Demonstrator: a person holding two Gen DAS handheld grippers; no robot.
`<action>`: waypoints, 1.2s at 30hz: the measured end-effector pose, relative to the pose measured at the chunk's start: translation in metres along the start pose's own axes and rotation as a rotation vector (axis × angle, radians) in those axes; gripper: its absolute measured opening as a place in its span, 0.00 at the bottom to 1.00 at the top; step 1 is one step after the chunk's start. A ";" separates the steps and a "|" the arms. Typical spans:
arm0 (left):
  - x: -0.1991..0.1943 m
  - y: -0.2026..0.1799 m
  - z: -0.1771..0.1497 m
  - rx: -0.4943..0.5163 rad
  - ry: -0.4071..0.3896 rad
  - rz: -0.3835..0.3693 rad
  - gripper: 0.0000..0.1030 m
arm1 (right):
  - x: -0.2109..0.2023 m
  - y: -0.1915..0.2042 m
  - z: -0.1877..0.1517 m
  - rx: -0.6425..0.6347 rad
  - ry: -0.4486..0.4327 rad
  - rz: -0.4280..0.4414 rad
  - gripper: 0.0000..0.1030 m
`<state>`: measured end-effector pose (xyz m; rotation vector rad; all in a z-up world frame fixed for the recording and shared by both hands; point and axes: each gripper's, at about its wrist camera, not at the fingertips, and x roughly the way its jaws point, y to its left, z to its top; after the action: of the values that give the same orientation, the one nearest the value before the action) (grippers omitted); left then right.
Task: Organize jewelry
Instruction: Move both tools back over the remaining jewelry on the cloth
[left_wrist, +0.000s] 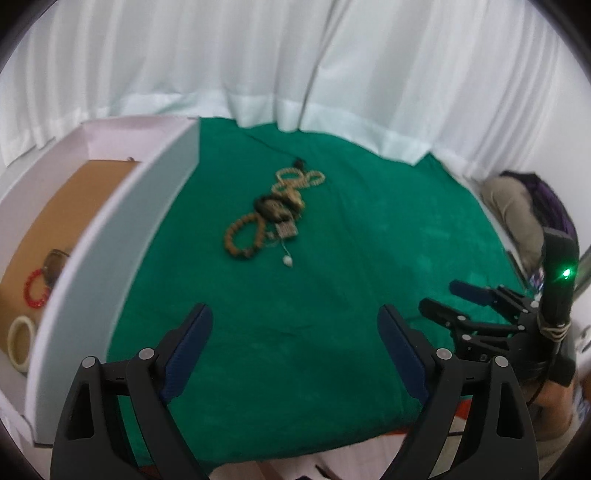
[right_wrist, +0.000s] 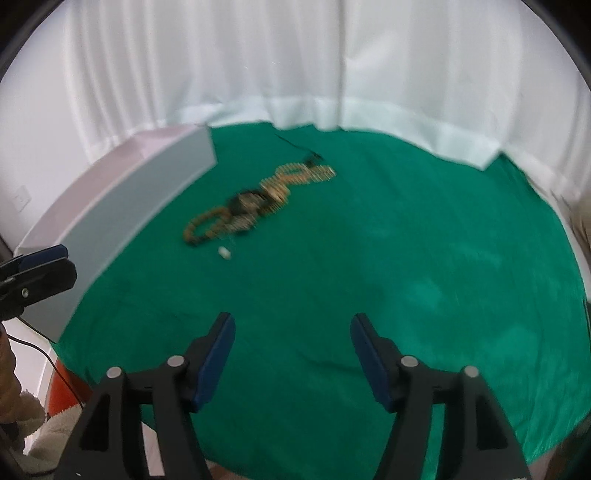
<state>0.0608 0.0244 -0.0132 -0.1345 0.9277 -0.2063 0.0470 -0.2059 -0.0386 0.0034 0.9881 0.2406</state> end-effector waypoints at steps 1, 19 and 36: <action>0.002 -0.004 -0.002 0.007 0.008 0.001 0.89 | 0.002 -0.001 -0.004 0.015 0.006 -0.002 0.72; 0.020 -0.004 -0.014 0.010 0.064 0.047 0.89 | 0.004 0.020 -0.016 -0.030 0.016 -0.030 0.76; 0.030 0.001 -0.017 0.007 0.100 0.075 0.89 | 0.004 0.035 -0.017 -0.133 -0.013 -0.101 0.76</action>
<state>0.0646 0.0182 -0.0474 -0.0832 1.0295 -0.1473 0.0284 -0.1731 -0.0476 -0.1654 0.9548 0.2128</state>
